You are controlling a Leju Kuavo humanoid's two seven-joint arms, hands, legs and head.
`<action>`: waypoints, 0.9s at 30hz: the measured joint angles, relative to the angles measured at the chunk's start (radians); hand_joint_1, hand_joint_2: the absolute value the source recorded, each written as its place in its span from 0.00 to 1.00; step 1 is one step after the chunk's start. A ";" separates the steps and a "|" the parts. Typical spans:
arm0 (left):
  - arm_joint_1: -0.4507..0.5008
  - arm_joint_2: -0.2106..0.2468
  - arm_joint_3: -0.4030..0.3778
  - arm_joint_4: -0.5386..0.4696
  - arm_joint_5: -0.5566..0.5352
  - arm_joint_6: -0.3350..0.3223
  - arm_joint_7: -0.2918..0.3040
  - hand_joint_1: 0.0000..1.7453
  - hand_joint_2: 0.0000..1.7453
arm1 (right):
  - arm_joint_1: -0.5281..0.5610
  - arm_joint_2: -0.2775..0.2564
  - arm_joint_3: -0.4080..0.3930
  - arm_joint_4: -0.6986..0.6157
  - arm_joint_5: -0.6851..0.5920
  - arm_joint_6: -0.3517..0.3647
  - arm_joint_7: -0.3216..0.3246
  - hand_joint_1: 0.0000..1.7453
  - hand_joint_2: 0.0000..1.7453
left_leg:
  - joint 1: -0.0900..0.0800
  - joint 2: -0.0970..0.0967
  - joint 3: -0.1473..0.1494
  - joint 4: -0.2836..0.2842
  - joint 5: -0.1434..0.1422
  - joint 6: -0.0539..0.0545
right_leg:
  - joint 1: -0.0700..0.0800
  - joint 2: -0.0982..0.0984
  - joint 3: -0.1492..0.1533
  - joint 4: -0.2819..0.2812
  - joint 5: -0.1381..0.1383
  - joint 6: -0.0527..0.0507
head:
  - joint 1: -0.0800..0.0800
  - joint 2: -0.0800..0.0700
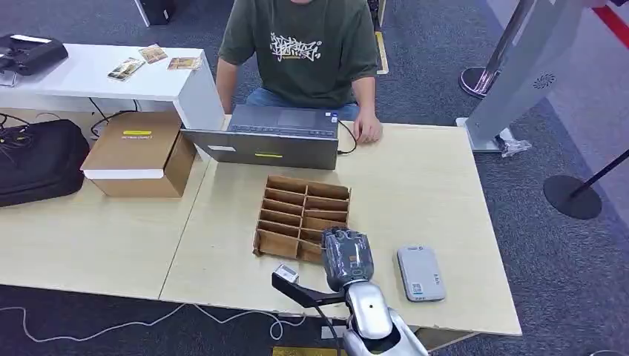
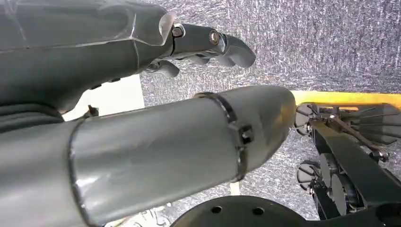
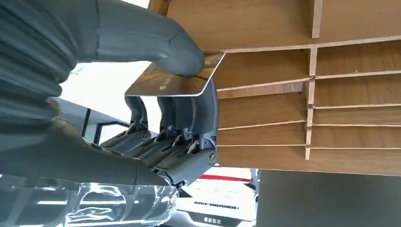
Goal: Pass the card to the sensor for recognition and then transmit it.
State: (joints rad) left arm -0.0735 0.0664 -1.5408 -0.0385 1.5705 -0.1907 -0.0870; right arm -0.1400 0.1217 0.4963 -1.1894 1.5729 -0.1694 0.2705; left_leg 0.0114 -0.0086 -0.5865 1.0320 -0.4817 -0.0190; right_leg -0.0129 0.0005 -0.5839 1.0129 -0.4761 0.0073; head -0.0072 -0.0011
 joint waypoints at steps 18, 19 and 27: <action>0.001 -0.005 0.000 0.000 0.000 0.001 -0.003 0.00 0.00 | 0.018 0.000 -0.009 -0.046 0.000 -0.094 -0.027 1.00 1.00 | 0.000 0.000 0.000 0.000 0.000 0.000 | 0.000 0.000 0.000 0.000 0.000 0.000 | 0.000 0.000; 0.002 -0.005 0.000 0.000 0.000 0.001 -0.003 0.00 0.00 | 0.022 0.000 -0.011 -0.056 0.000 -0.101 -0.029 1.00 1.00 | 0.000 0.000 0.000 0.000 0.000 0.000 | 0.000 0.000 0.000 0.000 0.000 0.000 | 0.000 0.000; 0.003 -0.008 0.000 0.000 0.000 0.001 -0.003 0.00 0.00 | 0.049 0.000 -0.029 -0.123 0.000 -0.136 -0.033 1.00 1.00 | 0.000 0.000 0.000 0.000 0.000 0.000 | 0.000 0.000 0.000 0.000 0.000 0.000 | 0.000 0.000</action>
State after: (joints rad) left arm -0.0704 0.0580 -1.5408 -0.0385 1.5705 -0.1896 -0.0904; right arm -0.0913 0.1213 0.4669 -1.3127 1.5728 -0.3052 0.2373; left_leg 0.0114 -0.0085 -0.5865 1.0320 -0.4817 -0.0190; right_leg -0.0129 0.0006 -0.5841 1.0129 -0.4761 0.0073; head -0.0073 -0.0011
